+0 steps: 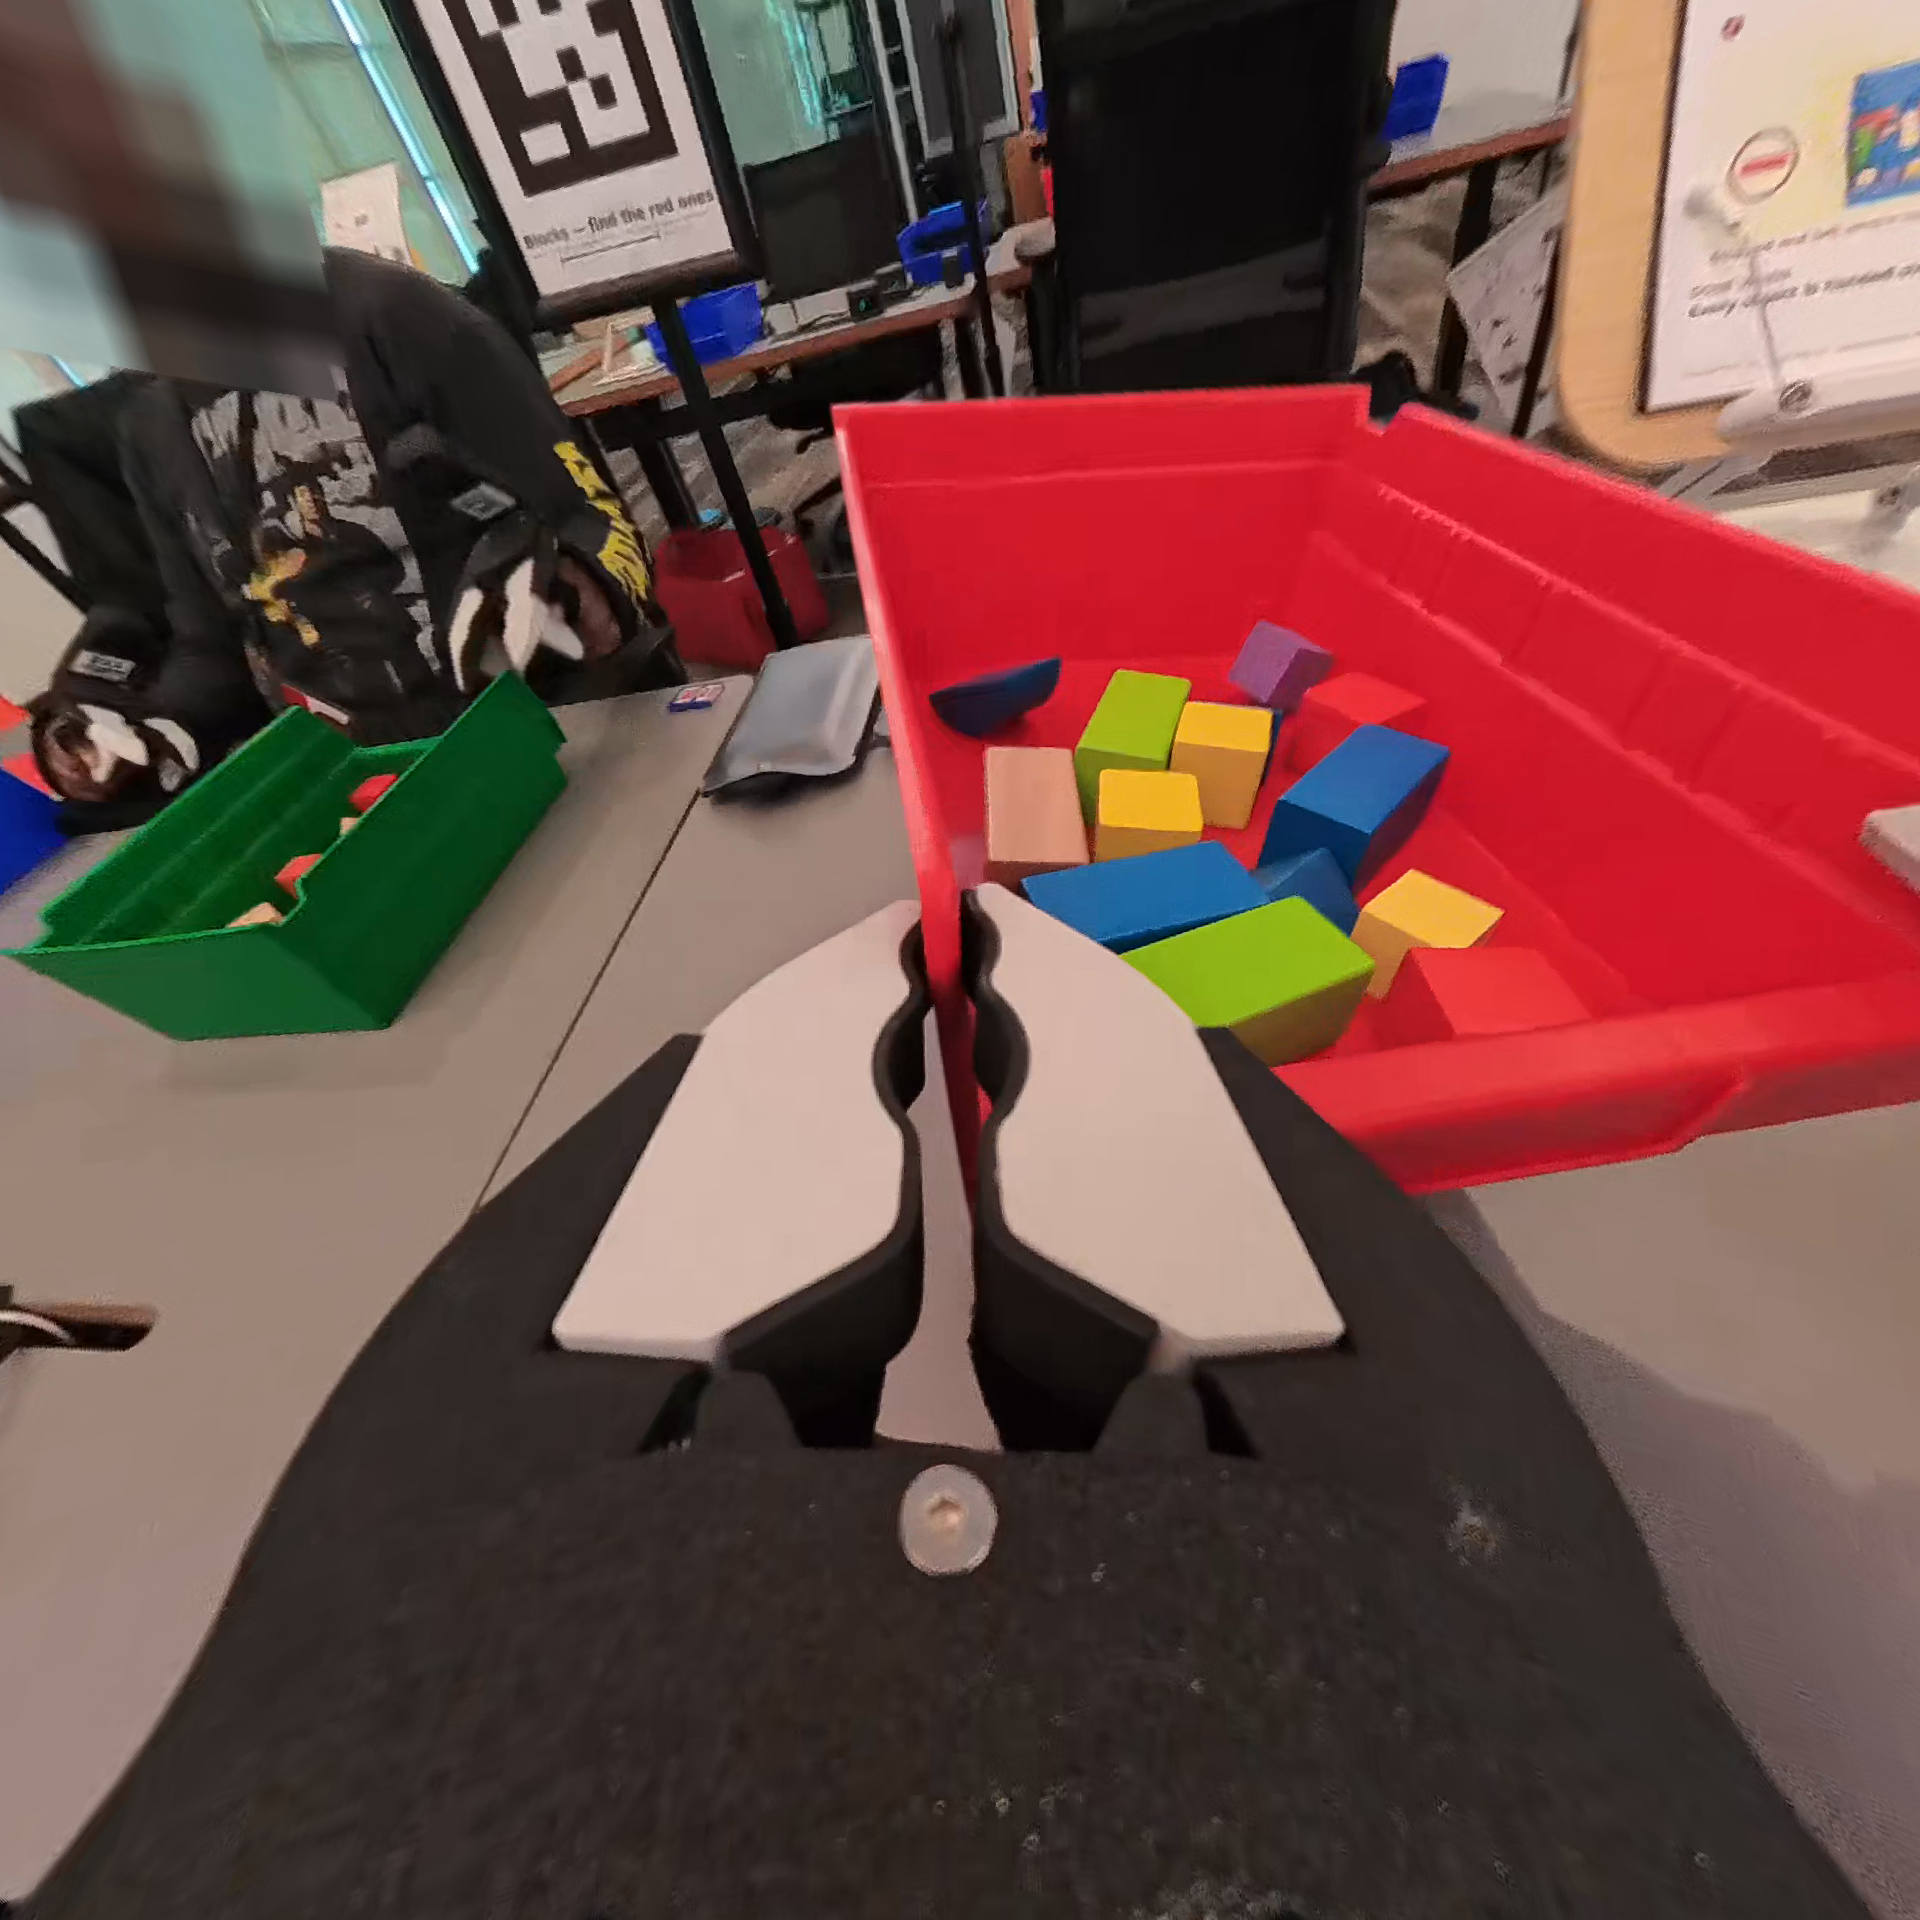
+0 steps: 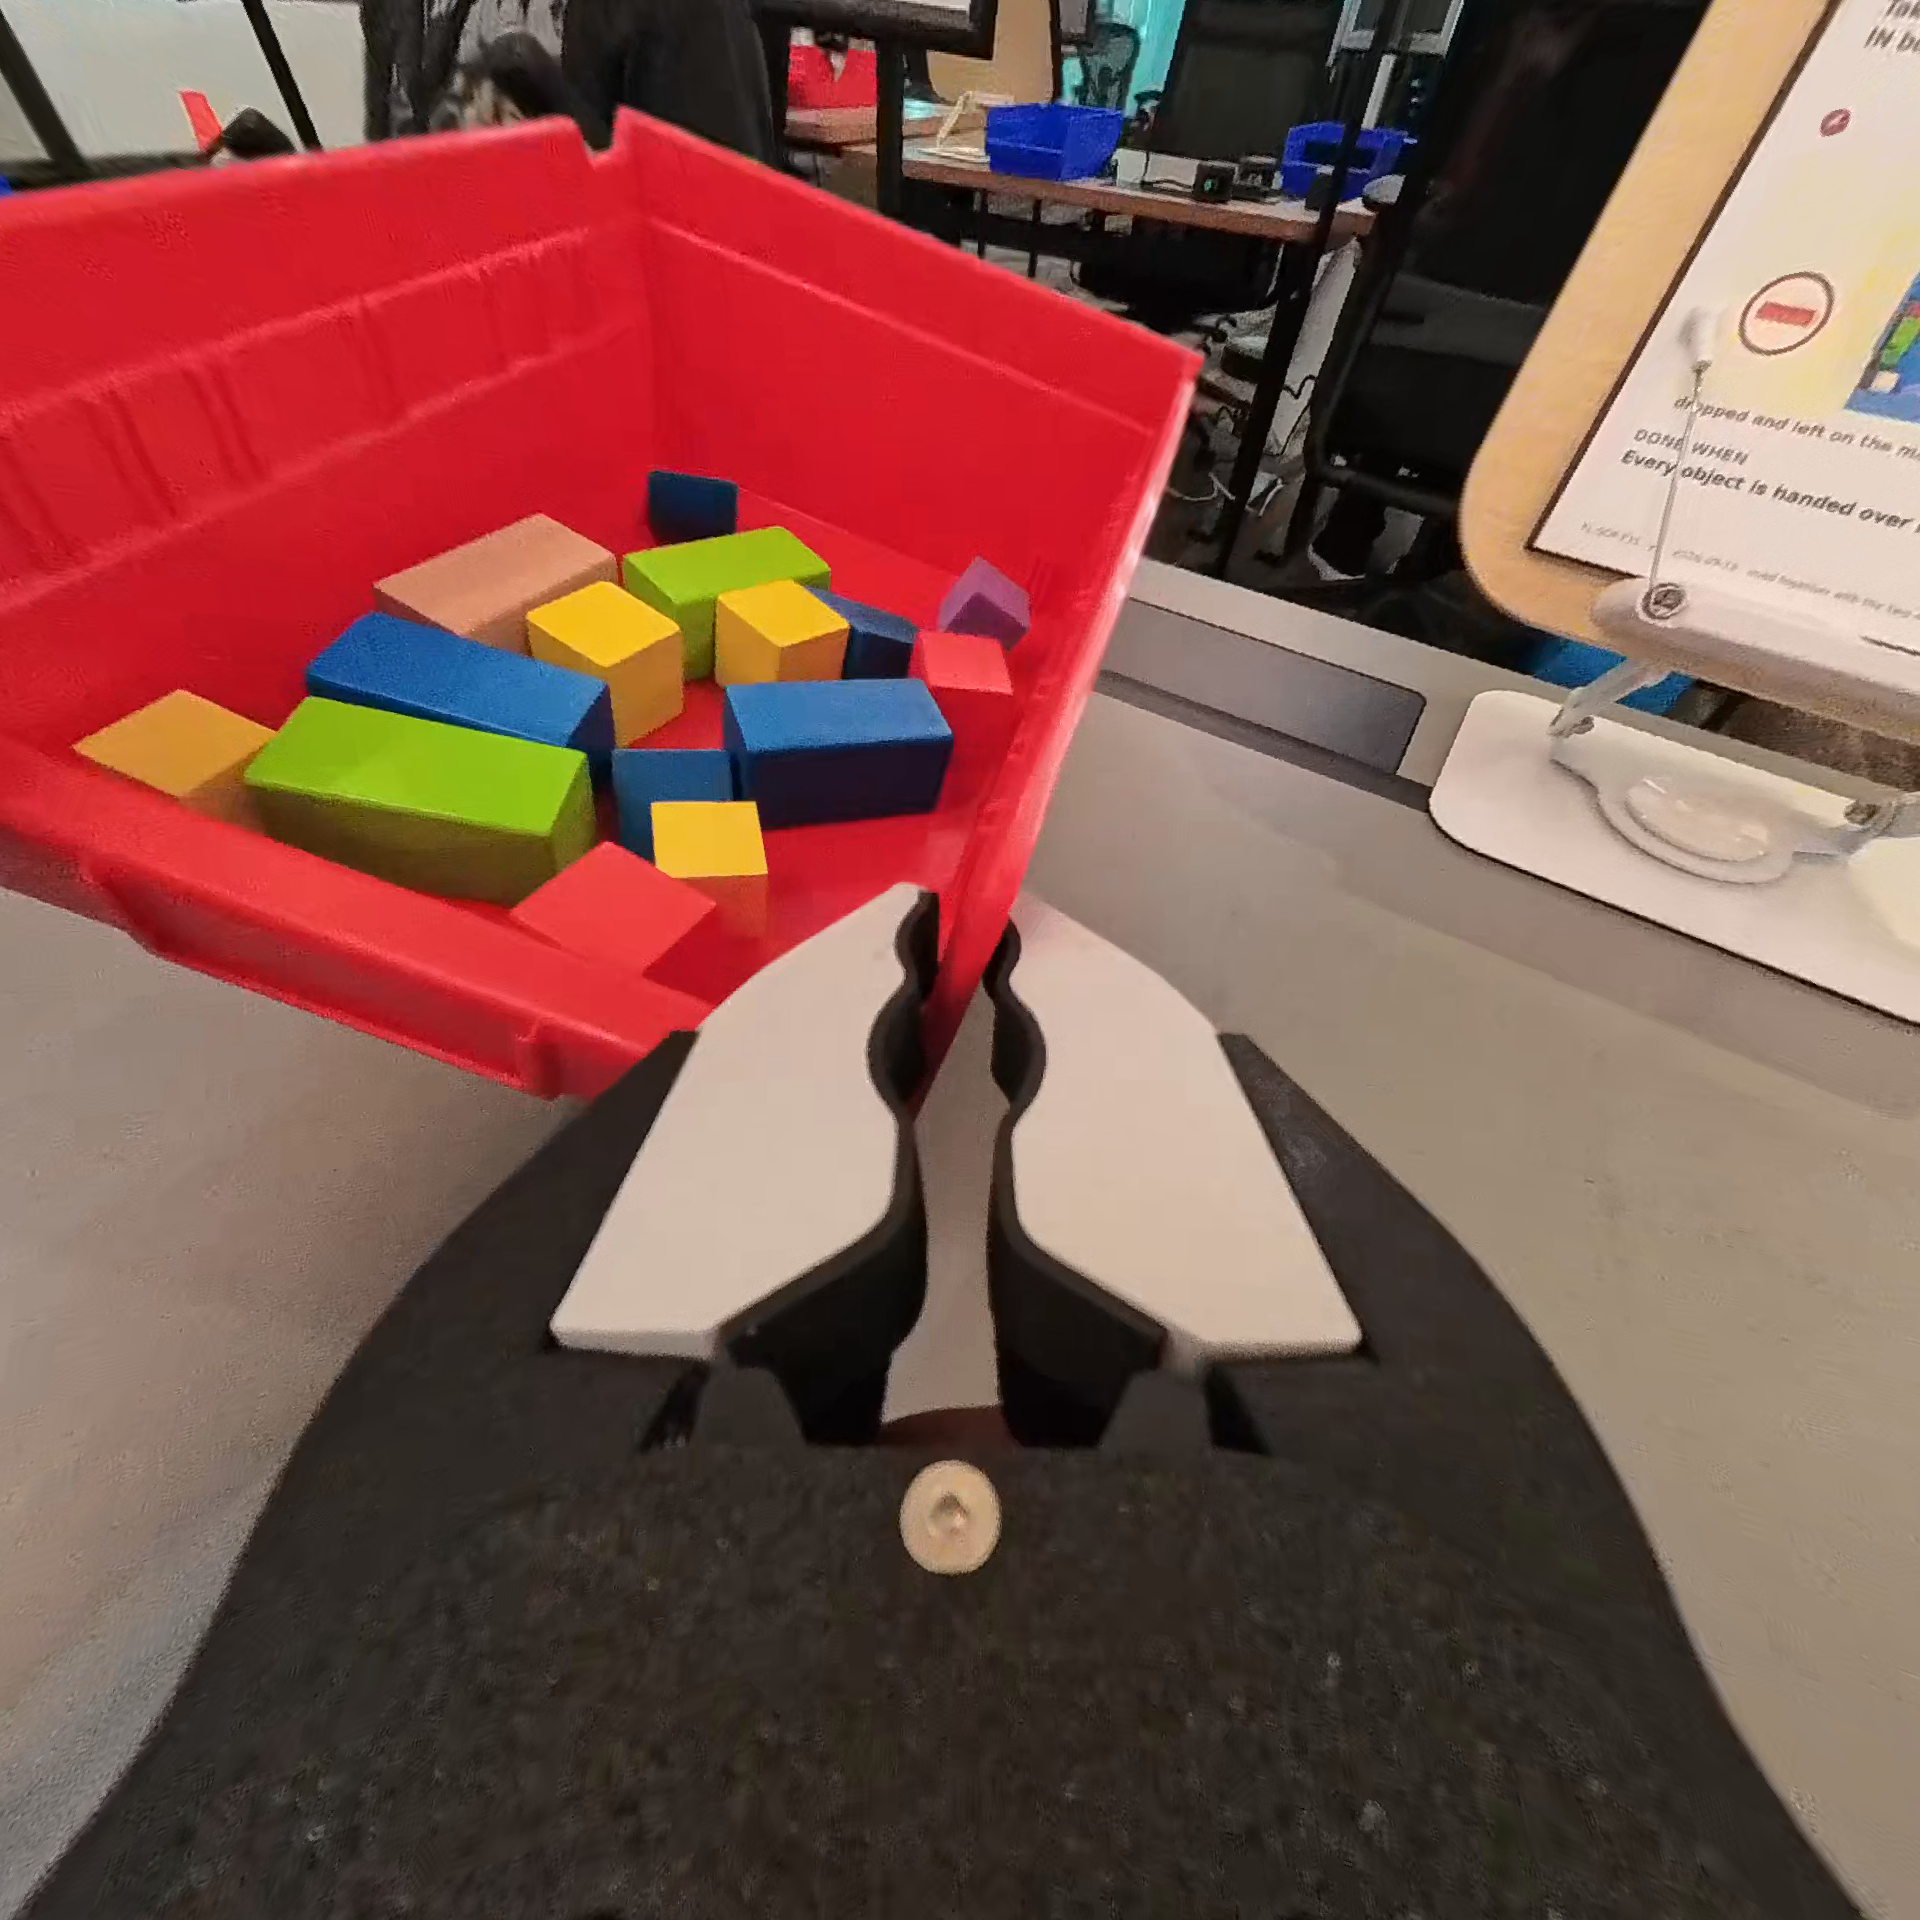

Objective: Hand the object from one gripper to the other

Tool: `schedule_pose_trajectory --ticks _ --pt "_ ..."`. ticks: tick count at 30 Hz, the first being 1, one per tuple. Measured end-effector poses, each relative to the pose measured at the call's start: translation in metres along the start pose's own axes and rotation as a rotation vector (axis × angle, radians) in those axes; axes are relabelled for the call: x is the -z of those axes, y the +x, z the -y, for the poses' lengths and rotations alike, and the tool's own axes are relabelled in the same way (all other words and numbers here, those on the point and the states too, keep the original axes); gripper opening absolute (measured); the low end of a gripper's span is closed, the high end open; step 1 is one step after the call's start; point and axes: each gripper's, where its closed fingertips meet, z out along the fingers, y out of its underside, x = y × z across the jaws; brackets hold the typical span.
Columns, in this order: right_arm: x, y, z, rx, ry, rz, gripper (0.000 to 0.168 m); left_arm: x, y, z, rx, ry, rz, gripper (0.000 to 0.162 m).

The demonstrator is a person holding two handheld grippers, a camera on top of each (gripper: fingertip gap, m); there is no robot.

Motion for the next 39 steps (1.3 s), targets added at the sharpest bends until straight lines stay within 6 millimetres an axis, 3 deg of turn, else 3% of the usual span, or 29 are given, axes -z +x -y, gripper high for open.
schedule_pose_trajectory --ticks 2,6,10,14,18,22,24,26,33,39 --pt "0.001 -0.001 0.007 -0.003 0.007 -0.006 0.007 -0.008 -0.002 -0.012 0.042 -0.075 -0.014 0.003" --pt "-0.008 -0.022 0.015 0.077 -0.037 -0.023 0.007 -0.021 -0.016 -0.047 0.238 -0.128 -0.055 0.002" --pt "-0.004 0.006 0.012 0.019 -0.024 -0.028 0.006 -0.023 0.010 -0.043 0.171 -0.099 -0.083 0.003" --pt "-0.014 -0.018 0.007 0.059 -0.053 -0.031 0.006 -0.026 -0.011 -0.056 0.222 -0.137 -0.068 0.003" --pt "-0.014 0.002 -0.002 0.002 -0.048 -0.028 0.006 -0.027 0.006 -0.047 0.161 -0.103 -0.067 0.003" --pt "-0.016 -0.023 0.000 0.098 -0.033 -0.015 0.007 -0.026 -0.016 -0.057 0.216 -0.093 -0.052 0.002" --pt "-0.013 -0.007 -0.001 0.073 -0.015 -0.033 0.006 -0.027 -0.002 -0.052 0.187 -0.056 -0.072 0.002" --pt "-0.014 0.007 -0.007 0.009 -0.010 -0.036 0.006 -0.027 0.012 -0.050 0.092 -0.053 -0.075 0.003" --pt "-0.019 0.000 -0.042 0.037 -0.035 -0.048 0.008 -0.040 0.013 -0.077 -0.008 -0.038 -0.132 0.004" --pt "-0.012 -0.023 -0.069 0.021 -0.139 0.035 0.012 -0.041 0.003 -0.101 0.025 -0.122 -0.145 0.004"
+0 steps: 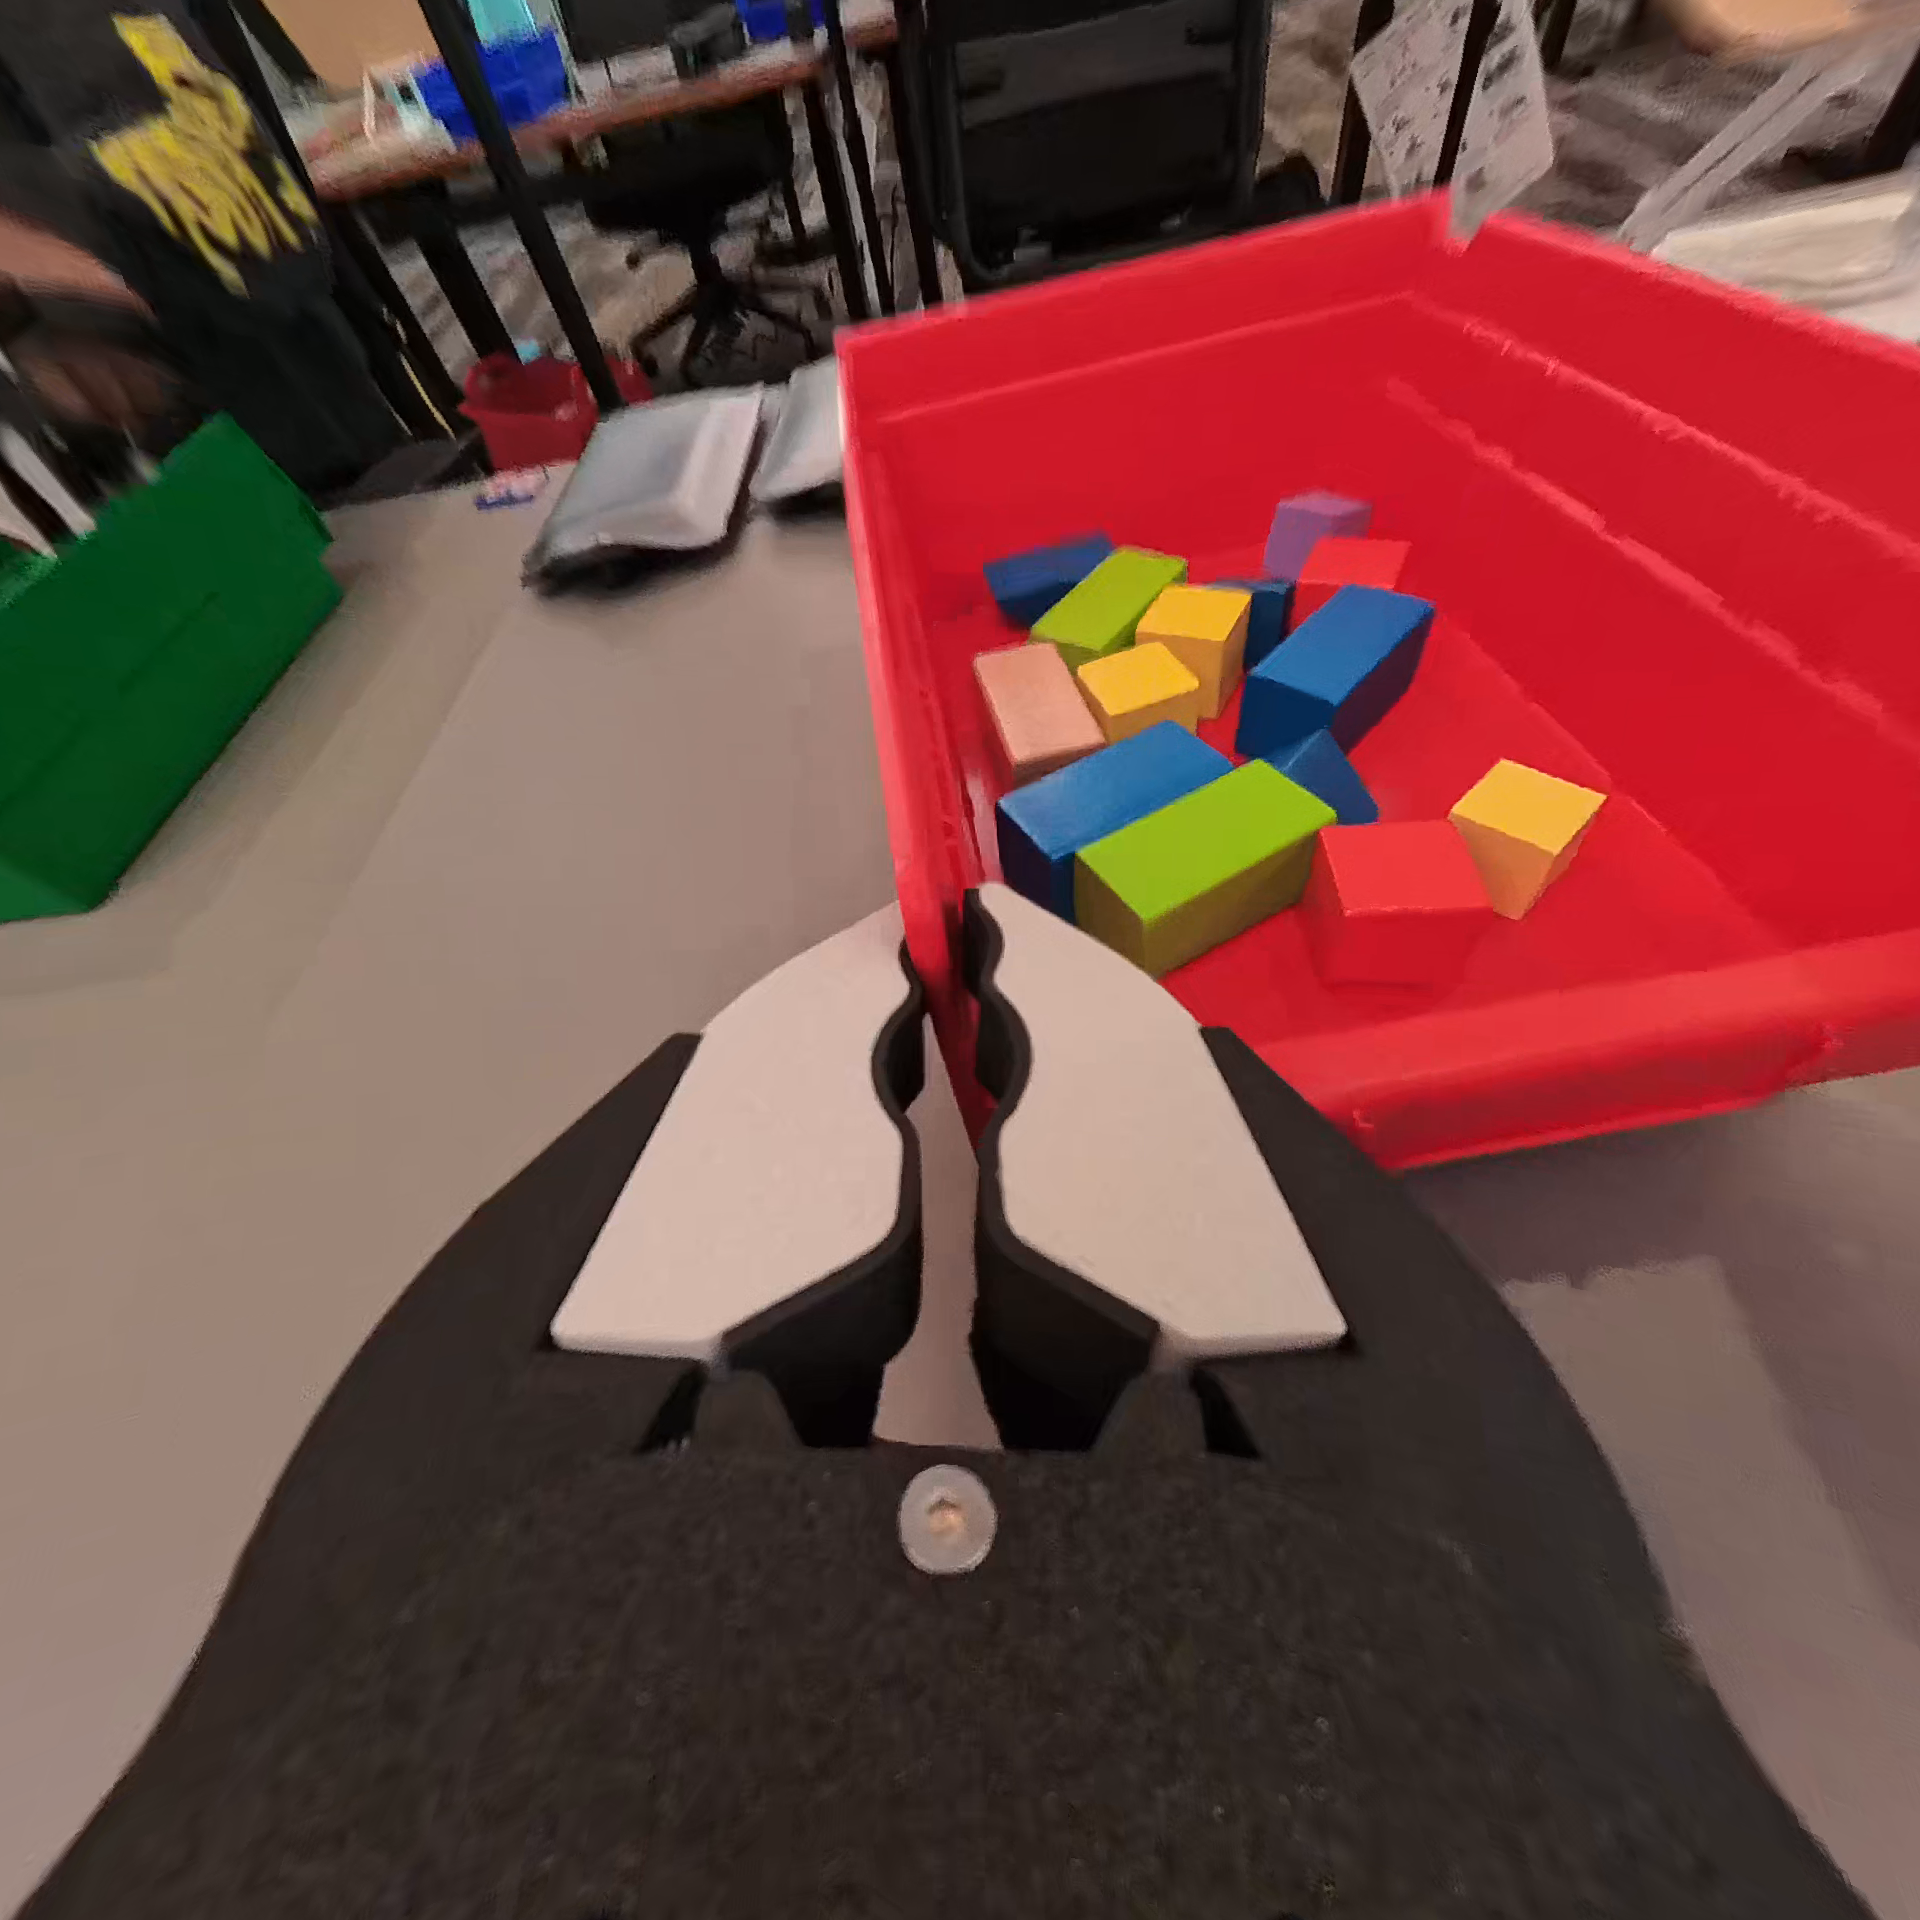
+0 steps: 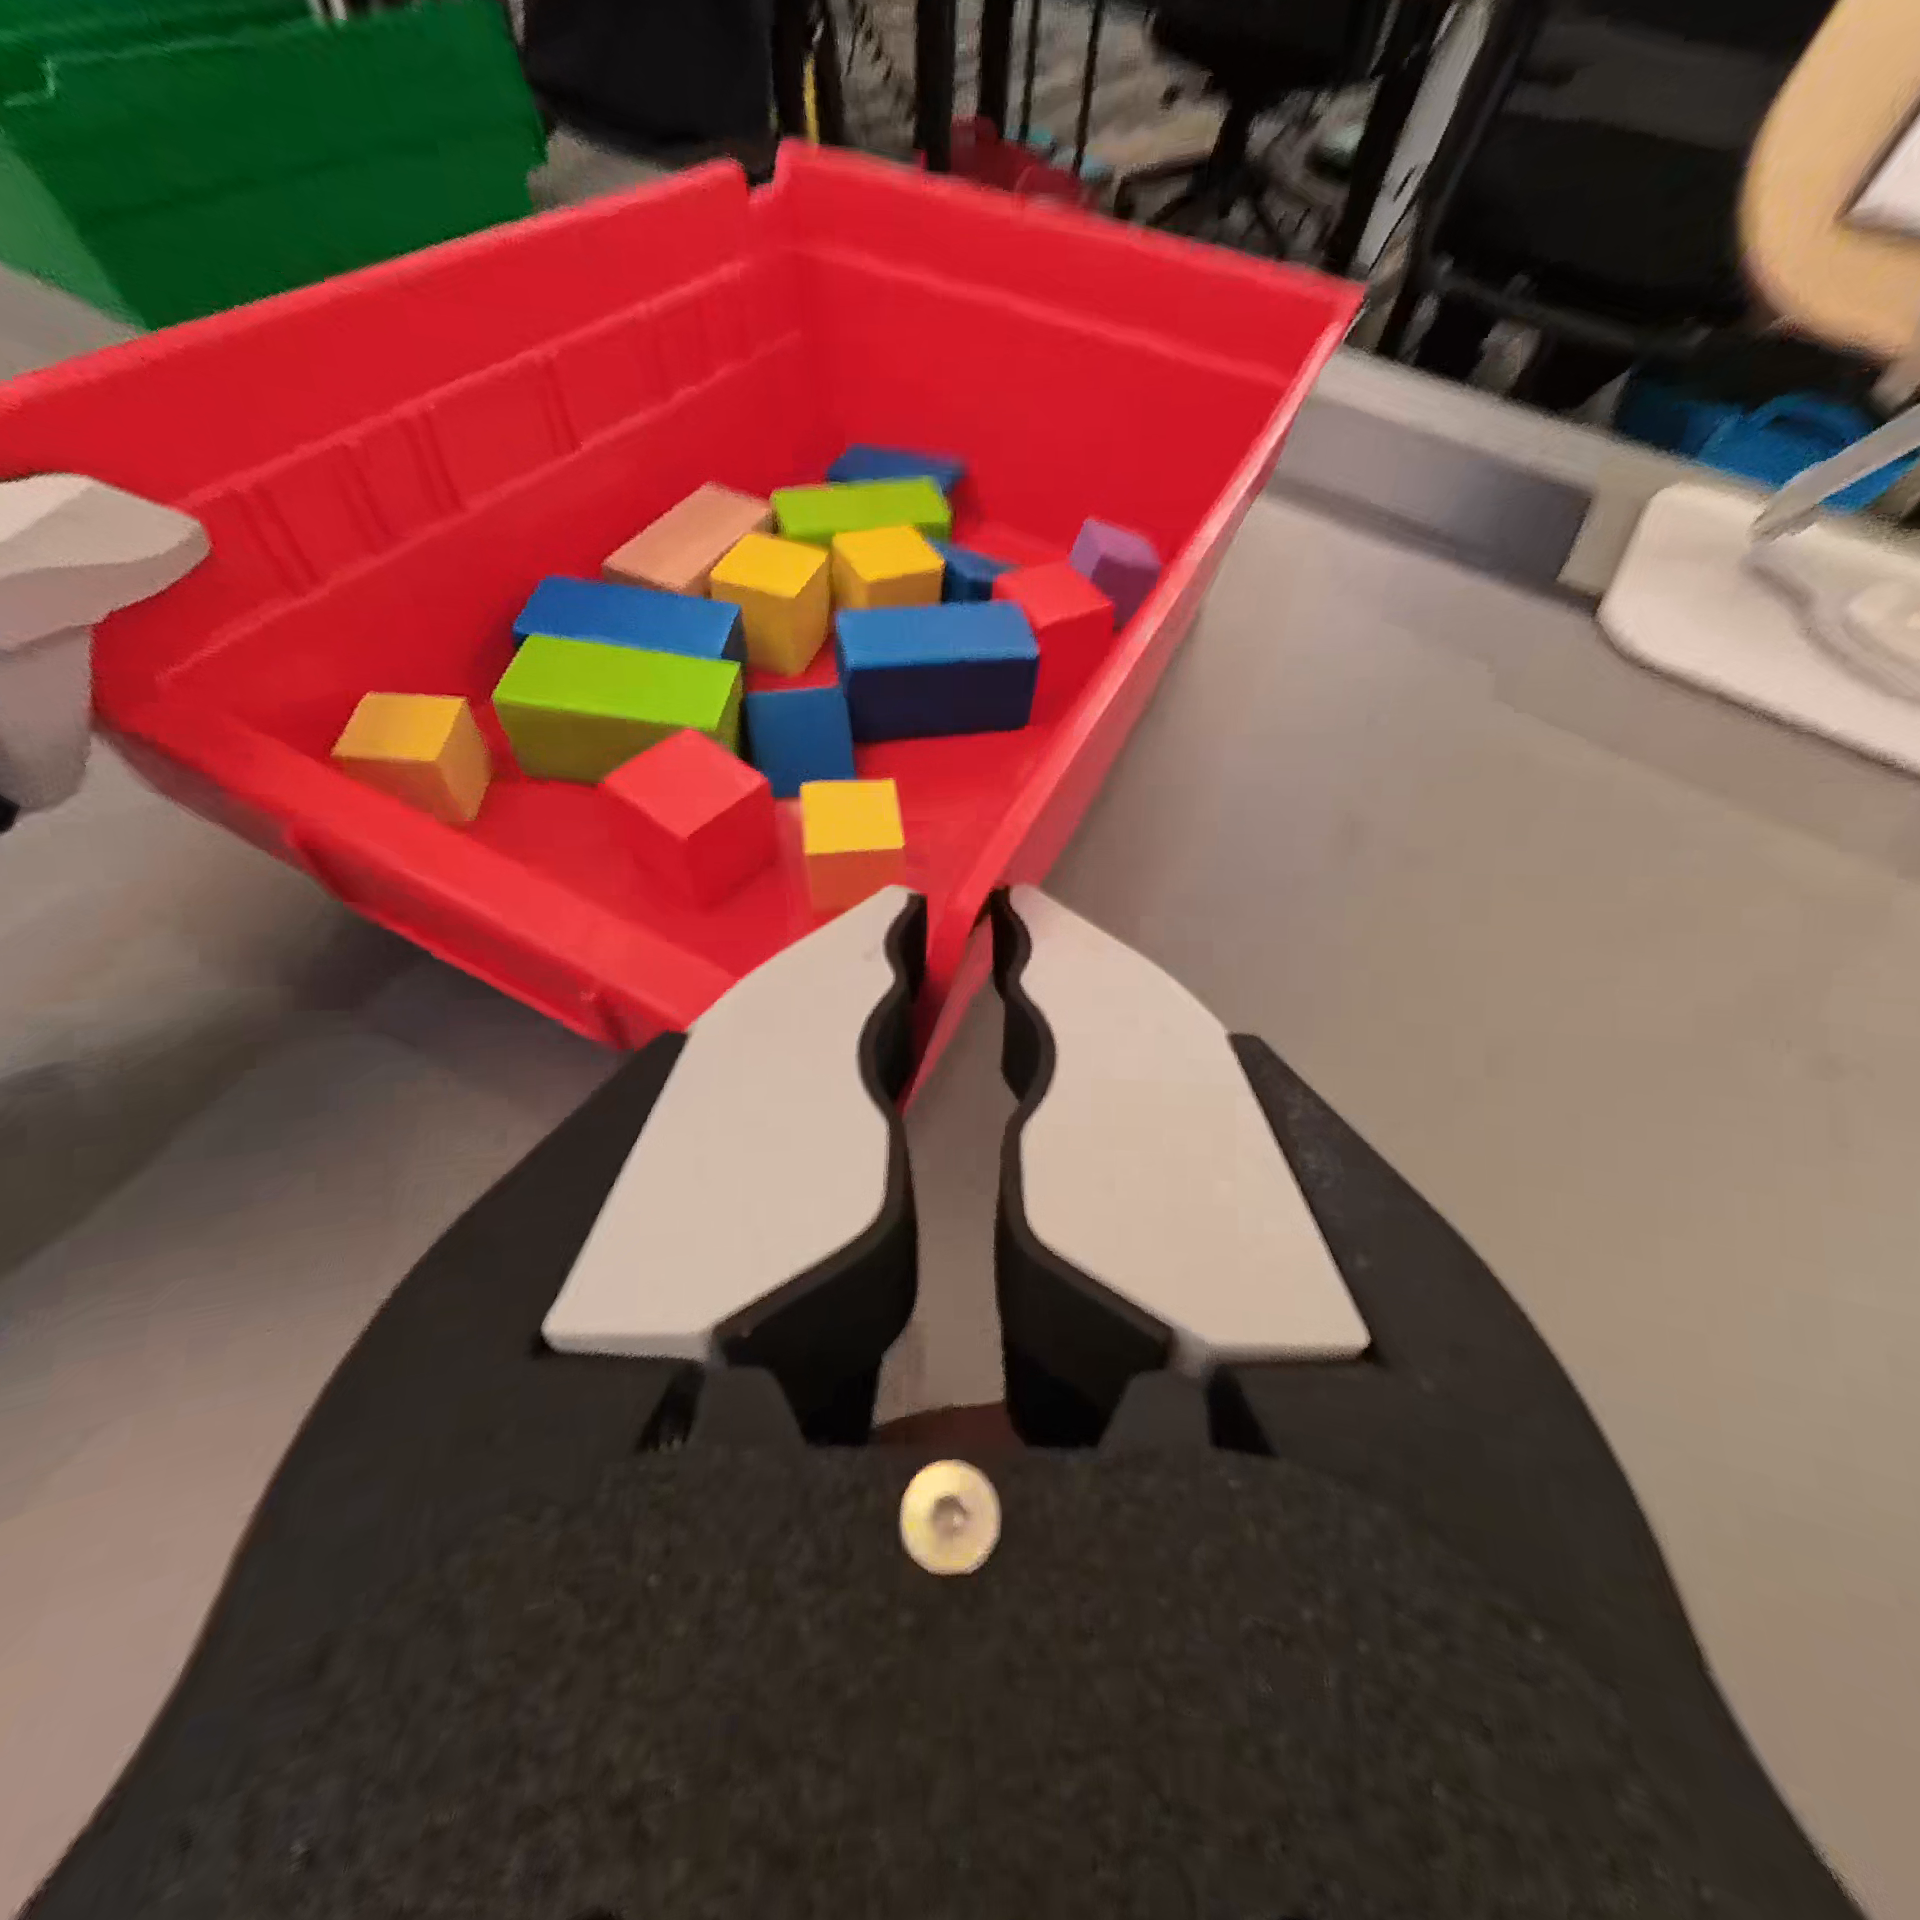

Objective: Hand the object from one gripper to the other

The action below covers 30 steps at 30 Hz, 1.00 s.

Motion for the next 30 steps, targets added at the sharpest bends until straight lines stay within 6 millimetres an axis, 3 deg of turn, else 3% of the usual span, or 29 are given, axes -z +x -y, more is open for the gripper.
schedule_pose_trajectory --ticks 2,6,10,13,16,19,22,24,27,30 --pt "-0.001 -0.006 -0.007 -0.036 -0.022 0.056 0.012 0.000 -0.002 -0.014 0.049 -0.040 -0.026 0.004" --pt "0.002 -0.011 -0.008 -0.078 -0.050 0.090 0.014 0.000 -0.004 -0.017 0.133 -0.064 -0.073 0.006" --pt "0.006 -0.020 -0.006 -0.063 -0.067 0.166 0.020 -0.002 -0.002 -0.020 0.227 -0.087 -0.139 0.024" --pt "0.028 -0.014 0.007 -0.056 -0.044 0.292 0.023 0.002 0.002 -0.019 0.227 -0.102 -0.166 0.025" --pt "0.069 0.010 0.017 -0.006 -0.019 0.364 0.034 0.007 -0.003 -0.015 0.170 -0.103 -0.112 0.029" --pt "0.125 0.062 0.018 0.063 0.061 0.346 0.039 0.029 -0.014 0.003 0.183 -0.061 -0.080 0.041" --pt "0.181 0.147 0.002 0.096 0.125 0.210 0.040 0.062 -0.004 0.022 0.203 0.011 -0.119 0.043" --pt "0.216 0.218 -0.020 0.042 0.148 0.046 0.040 0.078 0.027 0.021 0.214 0.002 -0.223 0.045" --pt "0.262 0.322 -0.073 -0.103 0.087 -0.233 0.045 0.090 0.080 0.007 0.207 -0.016 -0.330 0.048" --pt "0.297 0.377 -0.127 -0.213 0.058 -0.400 0.052 0.090 0.117 -0.013 0.192 -0.057 -0.374 0.048"
